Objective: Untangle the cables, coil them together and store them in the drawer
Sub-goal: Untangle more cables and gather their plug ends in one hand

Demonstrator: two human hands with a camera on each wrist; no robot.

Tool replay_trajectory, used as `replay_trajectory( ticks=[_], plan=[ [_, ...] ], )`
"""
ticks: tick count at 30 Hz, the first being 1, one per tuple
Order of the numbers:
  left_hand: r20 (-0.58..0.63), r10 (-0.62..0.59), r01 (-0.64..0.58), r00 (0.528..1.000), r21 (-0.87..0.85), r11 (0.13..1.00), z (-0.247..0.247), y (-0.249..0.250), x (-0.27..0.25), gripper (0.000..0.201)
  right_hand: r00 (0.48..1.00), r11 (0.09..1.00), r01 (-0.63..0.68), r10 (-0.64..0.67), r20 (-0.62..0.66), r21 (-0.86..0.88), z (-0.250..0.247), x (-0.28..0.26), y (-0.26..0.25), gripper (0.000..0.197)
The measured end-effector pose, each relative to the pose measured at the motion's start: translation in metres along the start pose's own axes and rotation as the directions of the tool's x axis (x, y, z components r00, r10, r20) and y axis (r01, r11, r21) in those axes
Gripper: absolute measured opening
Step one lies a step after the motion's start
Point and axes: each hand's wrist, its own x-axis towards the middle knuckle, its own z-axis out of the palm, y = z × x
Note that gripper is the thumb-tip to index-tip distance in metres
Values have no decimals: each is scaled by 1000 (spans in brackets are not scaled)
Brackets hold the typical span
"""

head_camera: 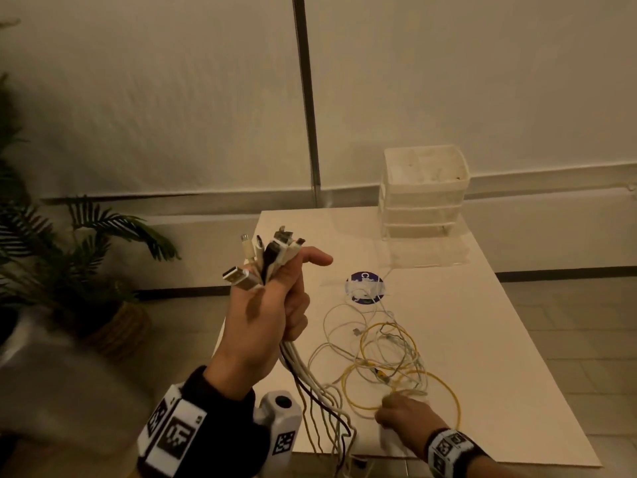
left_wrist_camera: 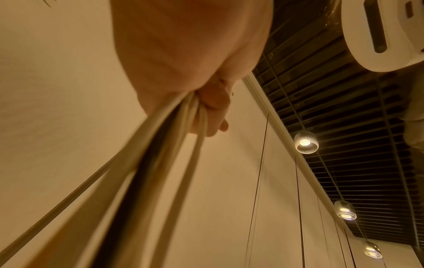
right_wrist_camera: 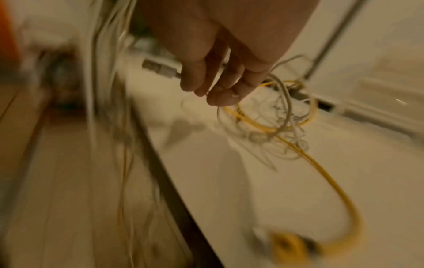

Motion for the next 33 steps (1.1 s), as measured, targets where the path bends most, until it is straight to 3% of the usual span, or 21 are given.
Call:
replay_trajectory(
  ticks=[2, 3, 4, 5, 6, 7, 9, 11, 12, 14, 17, 19, 25, 30, 33],
  plan=[
    [-26, -10, 10, 1000, -12, 1000, 0, -4, 4, 35, 950, 901, -85, 201, -237, 426, -27, 4, -4, 14],
    [-38, -10, 9, 999, -18, 1000, 1, -7, 6, 36, 868, 791, -70, 348, -354, 608, -45, 7, -5, 15],
    [-50, -7, 6, 999, -26, 1000, 2, -9, 8, 37, 754, 644, -16, 510, -413, 765, -64, 10, -4, 17],
    [-60, -4, 2, 998, -32, 999, 5, -11, 11, 37, 665, 445, 76, 644, -378, 892, -86, 14, -3, 14],
    [-68, -3, 1, 998, -36, 999, 8, -13, 13, 38, 631, 229, 185, 718, -294, 956, -109, 17, -2, 11],
    [-71, -1, -2, 997, -38, 999, 11, -14, 16, 39, 640, 38, 283, 737, -218, 958, -132, 20, 0, 11],
    [-75, 5, -8, 997, -37, 999, 16, -13, 22, 42, 699, -244, 425, 700, -145, 872, -177, 23, 3, 15],
    [-77, 12, -16, 997, -41, 999, 19, -12, 29, 43, 717, -367, 509, 681, -147, 779, -218, 25, 5, 17],
    [-76, 23, -26, 997, -39, 999, 19, -11, 33, 42, 717, -362, 521, 678, -166, 773, -236, 25, 4, 19],
    [-65, 50, -51, 997, -18, 999, 19, -8, 39, 40, 735, -254, 491, 634, -239, 833, -265, 22, -5, 23],
    [-46, 71, -71, 996, -6, 997, 22, -4, 48, 35, 790, 133, 385, 465, -400, 913, -289, 10, -43, 27],
    [-53, 58, -60, 997, -29, 998, 26, -2, 51, 37, 789, 323, 377, 378, -484, 868, -289, 1, -71, 27],
    [-74, 27, -31, 997, -47, 998, 32, -11, 54, 39, 648, 605, 439, 300, -700, 665, -281, -2, -111, 25],
    [-53, -14, 13, 999, -15, 1000, 35, -17, 60, 53, 637, 721, 375, 256, -727, 583, -281, 0, -106, 32],
    [-97, 0, 4, 995, 35, 999, 42, -18, 64, 33, 578, 798, 327, 256, -775, 507, -277, 3, -99, 31]
  ],
)
